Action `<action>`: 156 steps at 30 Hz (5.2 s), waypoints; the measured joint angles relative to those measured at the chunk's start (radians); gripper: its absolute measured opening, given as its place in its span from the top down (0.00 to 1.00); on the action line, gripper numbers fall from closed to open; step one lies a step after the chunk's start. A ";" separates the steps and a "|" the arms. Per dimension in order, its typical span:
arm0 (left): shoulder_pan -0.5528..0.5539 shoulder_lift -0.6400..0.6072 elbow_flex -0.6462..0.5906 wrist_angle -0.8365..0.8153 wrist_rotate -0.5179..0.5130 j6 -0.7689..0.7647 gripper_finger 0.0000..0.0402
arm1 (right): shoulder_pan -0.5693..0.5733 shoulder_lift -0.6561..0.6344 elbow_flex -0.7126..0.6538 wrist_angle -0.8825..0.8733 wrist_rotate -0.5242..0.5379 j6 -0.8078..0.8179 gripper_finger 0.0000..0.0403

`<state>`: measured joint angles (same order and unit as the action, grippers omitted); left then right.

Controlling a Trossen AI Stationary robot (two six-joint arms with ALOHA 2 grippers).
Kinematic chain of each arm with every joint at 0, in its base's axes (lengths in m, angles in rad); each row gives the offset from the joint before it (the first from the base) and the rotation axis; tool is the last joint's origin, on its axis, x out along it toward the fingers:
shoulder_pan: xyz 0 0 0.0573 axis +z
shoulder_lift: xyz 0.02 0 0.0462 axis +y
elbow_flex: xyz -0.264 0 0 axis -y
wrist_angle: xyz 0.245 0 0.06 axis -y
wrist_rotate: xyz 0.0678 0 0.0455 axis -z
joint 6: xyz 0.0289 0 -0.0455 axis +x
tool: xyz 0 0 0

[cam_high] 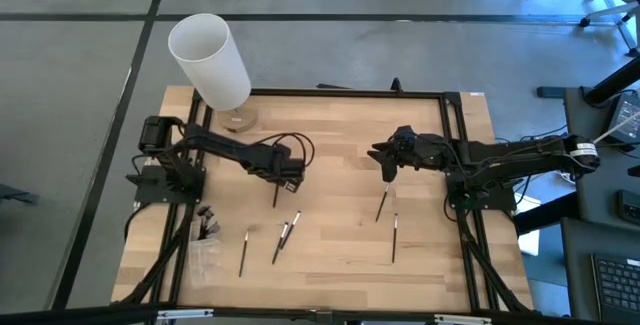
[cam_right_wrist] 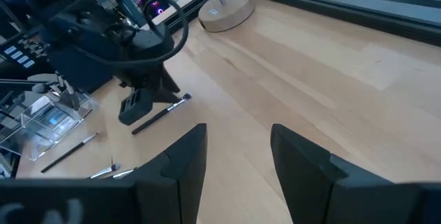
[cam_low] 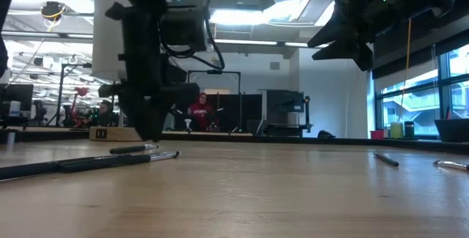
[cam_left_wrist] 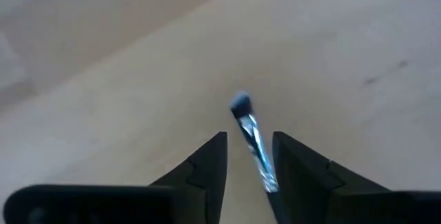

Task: Pick & Place Makeup Supplies
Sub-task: Put the makeup brush into the transparent organizer

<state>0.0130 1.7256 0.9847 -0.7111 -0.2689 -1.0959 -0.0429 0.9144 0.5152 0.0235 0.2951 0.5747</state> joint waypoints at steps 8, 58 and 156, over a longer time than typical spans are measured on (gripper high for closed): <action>-0.044 0.011 -0.044 0.066 0.022 -0.046 0.76 | 0.000 0.000 0.000 0.000 0.000 0.001 0.60; -1.057 -0.422 0.197 -0.844 -0.561 -0.683 0.94 | 0.000 0.000 0.000 -0.060 -0.026 0.023 0.60; -1.000 -0.089 0.373 -0.760 -0.339 -0.686 0.64 | -0.001 0.096 0.000 0.101 -0.087 0.043 0.60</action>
<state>-0.9865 1.6367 1.3579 -1.4706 -0.6076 -1.7816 -0.0439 1.0103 0.5156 0.1243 0.2081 0.6172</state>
